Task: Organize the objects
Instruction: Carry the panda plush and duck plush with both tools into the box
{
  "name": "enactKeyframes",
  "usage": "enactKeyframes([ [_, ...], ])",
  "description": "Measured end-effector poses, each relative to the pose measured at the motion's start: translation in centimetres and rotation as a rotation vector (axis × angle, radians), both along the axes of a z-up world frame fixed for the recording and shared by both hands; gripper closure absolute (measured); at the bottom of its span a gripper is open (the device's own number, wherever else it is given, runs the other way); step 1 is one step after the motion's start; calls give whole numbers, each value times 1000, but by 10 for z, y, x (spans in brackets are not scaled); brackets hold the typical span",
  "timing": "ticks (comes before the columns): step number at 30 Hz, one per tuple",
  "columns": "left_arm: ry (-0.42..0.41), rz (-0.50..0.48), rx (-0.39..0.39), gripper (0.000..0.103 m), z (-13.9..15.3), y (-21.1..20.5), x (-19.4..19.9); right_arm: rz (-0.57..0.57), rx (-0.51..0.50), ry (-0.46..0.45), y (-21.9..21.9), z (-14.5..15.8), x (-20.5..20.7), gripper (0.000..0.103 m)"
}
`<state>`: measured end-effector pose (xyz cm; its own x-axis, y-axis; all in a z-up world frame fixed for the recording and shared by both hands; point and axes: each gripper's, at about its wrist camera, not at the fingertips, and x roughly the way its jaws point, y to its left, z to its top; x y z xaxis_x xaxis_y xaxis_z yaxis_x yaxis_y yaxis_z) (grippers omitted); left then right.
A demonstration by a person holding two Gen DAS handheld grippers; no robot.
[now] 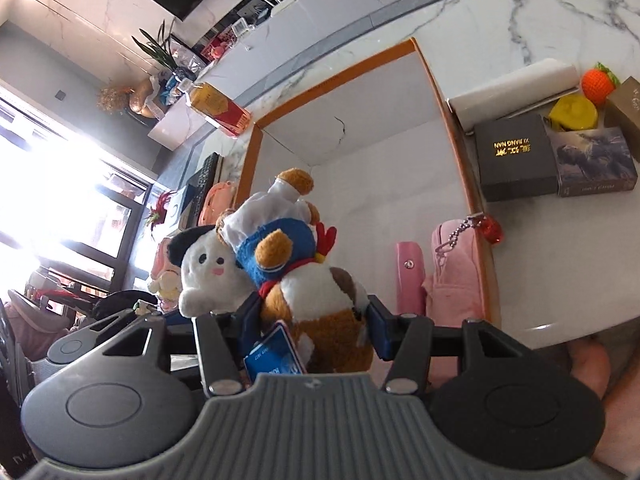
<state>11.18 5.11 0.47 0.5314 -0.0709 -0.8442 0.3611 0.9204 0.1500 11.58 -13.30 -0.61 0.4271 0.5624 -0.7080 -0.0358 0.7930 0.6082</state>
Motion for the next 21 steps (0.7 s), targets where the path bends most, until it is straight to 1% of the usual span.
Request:
enactKeyframes([
  [5,32,-24,58,34,-15,-3,4,19,-23,39,5,-14,8,47],
  [7,41,-27,69,34,-20,-4,5,36,-46,44,9,-18,11,47],
  [9,56,-23,70,34,-25,-4,8,48,-59,55,12,-23,14,47],
  [11,49,-25,76,34,-26,-4,9,61,-61,62,15,-28,17,47],
  [16,55,-31,83,32,-25,-5,11,99,-117,58,24,-31,20,45],
  [21,57,-45,85,31,-26,-5,12,135,-177,32,31,-32,16,44],
])
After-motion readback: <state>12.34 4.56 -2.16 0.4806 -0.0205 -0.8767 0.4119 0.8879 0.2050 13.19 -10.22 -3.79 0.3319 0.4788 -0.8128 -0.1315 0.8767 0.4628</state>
